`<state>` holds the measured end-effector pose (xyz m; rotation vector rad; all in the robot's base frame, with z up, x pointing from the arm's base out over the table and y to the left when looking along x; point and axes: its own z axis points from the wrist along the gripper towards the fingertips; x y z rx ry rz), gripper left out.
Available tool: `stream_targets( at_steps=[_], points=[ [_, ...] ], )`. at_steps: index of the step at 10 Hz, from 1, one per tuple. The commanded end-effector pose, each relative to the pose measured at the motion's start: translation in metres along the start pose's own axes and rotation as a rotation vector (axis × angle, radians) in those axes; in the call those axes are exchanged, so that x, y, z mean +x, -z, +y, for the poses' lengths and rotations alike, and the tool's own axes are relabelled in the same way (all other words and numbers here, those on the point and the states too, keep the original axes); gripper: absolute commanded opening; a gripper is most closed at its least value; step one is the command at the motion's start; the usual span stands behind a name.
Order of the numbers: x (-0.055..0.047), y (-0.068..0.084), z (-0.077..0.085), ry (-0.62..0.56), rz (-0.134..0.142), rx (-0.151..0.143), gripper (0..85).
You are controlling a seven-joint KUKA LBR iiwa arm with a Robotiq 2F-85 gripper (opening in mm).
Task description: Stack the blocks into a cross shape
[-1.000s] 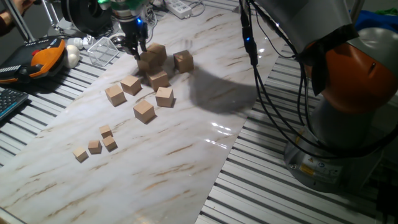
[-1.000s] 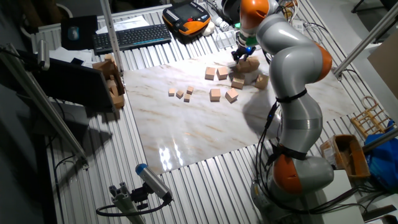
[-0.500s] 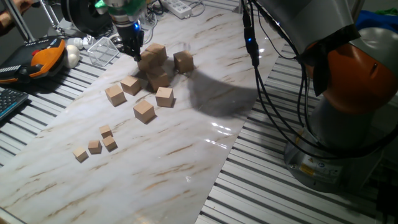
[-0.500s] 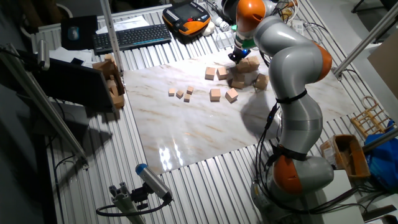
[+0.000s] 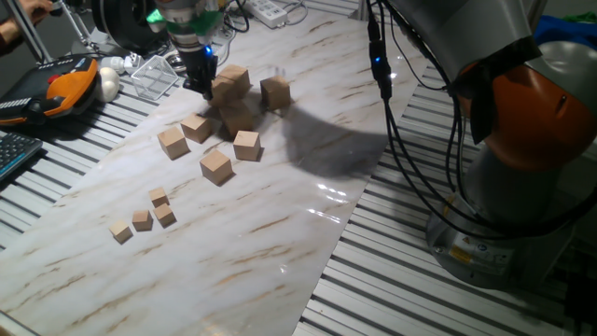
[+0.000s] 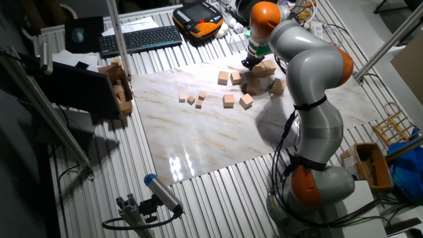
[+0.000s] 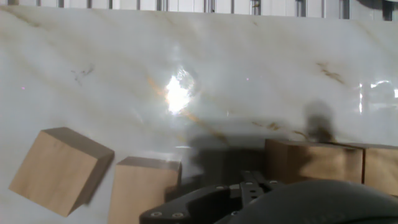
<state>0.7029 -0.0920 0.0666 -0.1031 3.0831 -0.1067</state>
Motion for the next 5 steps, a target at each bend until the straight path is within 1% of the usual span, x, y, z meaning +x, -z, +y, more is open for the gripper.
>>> stream_targets(
  at_steps=[1, 3, 5],
  points=[
    [0.0008, 0.0001, -0.0022, 0.001, 0.003, -0.002, 0.0],
    [0.0016, 0.0015, -0.0053, 0.005, 0.011, 0.008, 0.0],
    [0.0021, -0.0005, -0.0086, -0.001, 0.012, 0.021, 0.0]
  ],
)
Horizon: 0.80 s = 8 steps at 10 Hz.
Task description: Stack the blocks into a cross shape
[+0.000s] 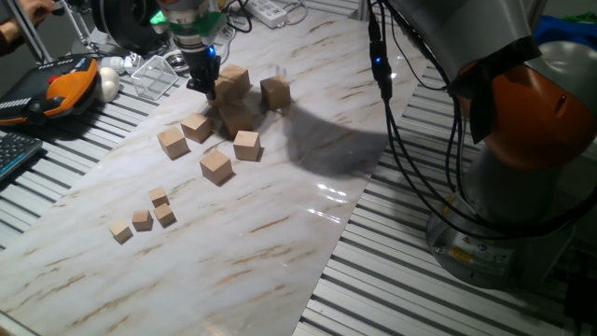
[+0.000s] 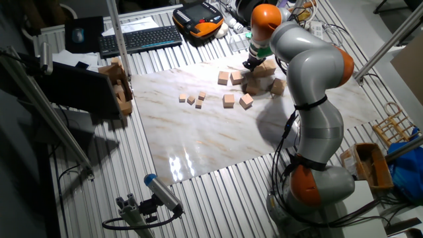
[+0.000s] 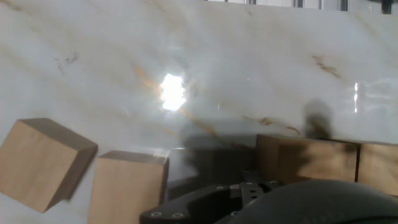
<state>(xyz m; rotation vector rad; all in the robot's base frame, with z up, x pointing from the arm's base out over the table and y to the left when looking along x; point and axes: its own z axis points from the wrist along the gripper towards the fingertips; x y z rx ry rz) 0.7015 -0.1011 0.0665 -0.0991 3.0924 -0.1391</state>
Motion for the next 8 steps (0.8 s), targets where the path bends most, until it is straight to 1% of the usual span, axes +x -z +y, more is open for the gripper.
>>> stream_targets(
  at_steps=[1, 5, 8],
  points=[
    [0.0002, -0.0011, -0.0013, -0.003, -0.001, 0.000, 0.0],
    [0.0000, -0.0022, -0.0033, 0.002, -0.007, 0.004, 0.0],
    [0.0004, -0.0017, -0.0035, 0.019, -0.009, 0.012, 0.0]
  ],
)
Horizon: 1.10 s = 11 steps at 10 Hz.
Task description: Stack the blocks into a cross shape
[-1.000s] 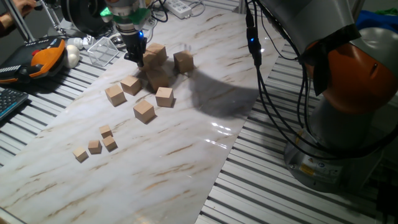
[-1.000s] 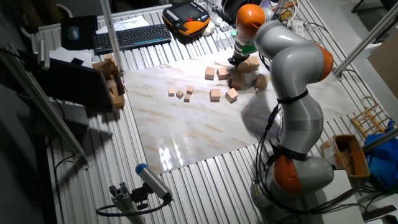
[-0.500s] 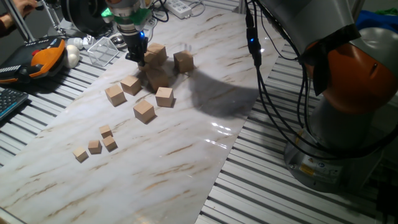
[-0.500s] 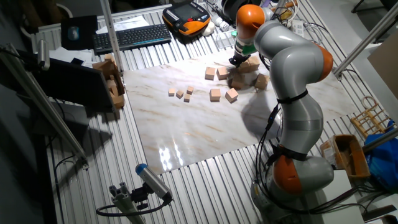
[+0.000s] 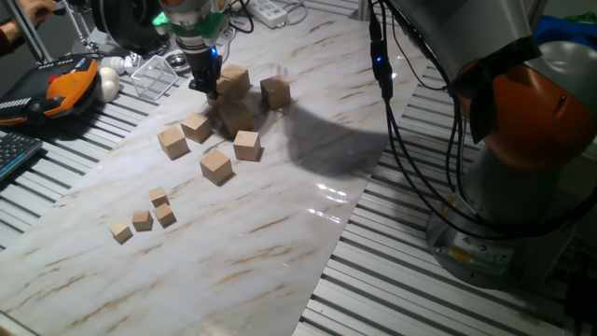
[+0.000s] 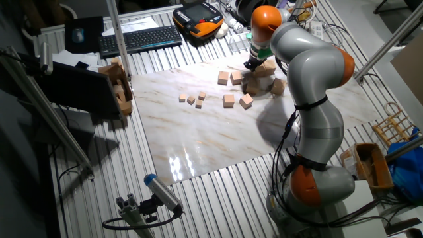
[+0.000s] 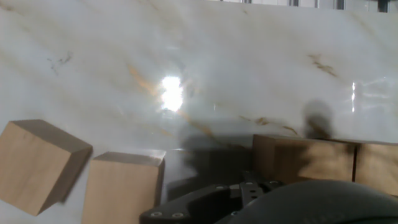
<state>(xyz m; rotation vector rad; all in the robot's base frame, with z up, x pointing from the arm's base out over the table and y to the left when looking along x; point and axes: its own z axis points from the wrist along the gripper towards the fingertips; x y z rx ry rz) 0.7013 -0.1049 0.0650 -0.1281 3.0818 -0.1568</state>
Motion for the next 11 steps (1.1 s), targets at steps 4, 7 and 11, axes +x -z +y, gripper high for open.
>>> stream_targets(
  at_steps=[4, 7, 11],
  points=[
    [0.0004, -0.0006, -0.0027, 0.011, -0.004, 0.007, 0.0],
    [0.0007, -0.0010, -0.0029, 0.013, -0.006, 0.010, 0.0],
    [0.0005, -0.0008, -0.0027, -0.009, -0.010, 0.012, 0.0]
  ],
)
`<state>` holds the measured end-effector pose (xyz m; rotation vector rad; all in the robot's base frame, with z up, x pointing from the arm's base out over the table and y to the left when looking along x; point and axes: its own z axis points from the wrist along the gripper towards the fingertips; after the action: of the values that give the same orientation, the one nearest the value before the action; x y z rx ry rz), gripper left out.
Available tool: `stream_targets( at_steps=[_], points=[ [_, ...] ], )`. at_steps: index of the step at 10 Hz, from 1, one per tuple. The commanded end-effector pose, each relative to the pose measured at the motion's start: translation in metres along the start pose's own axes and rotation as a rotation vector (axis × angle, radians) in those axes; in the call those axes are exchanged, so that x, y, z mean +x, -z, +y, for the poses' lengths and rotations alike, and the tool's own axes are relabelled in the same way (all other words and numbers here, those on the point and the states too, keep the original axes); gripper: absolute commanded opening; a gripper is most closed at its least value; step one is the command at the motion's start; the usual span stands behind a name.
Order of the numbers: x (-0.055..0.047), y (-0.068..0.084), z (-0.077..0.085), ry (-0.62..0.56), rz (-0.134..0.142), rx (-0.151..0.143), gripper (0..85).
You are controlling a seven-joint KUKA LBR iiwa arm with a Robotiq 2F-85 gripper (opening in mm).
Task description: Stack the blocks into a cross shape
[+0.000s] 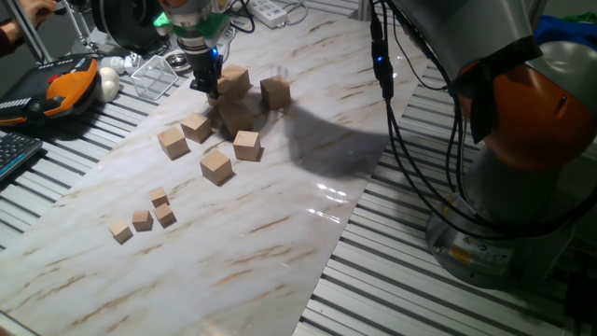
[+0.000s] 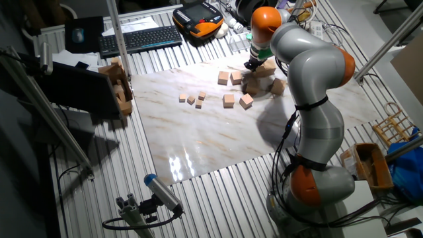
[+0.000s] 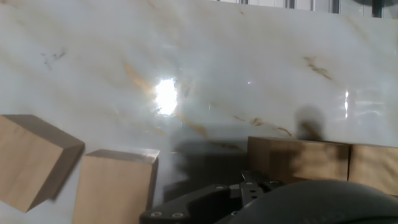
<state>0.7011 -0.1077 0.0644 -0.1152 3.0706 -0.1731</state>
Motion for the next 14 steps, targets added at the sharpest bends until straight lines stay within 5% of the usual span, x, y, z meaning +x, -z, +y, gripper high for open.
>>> stream_targets(
  at_steps=[1, 14],
  points=[
    [-0.0001, 0.0001, -0.0001, -0.005, -0.002, 0.000, 0.0],
    [-0.0015, 0.0004, -0.0018, -0.066, -0.004, 0.011, 0.0]
  ],
)
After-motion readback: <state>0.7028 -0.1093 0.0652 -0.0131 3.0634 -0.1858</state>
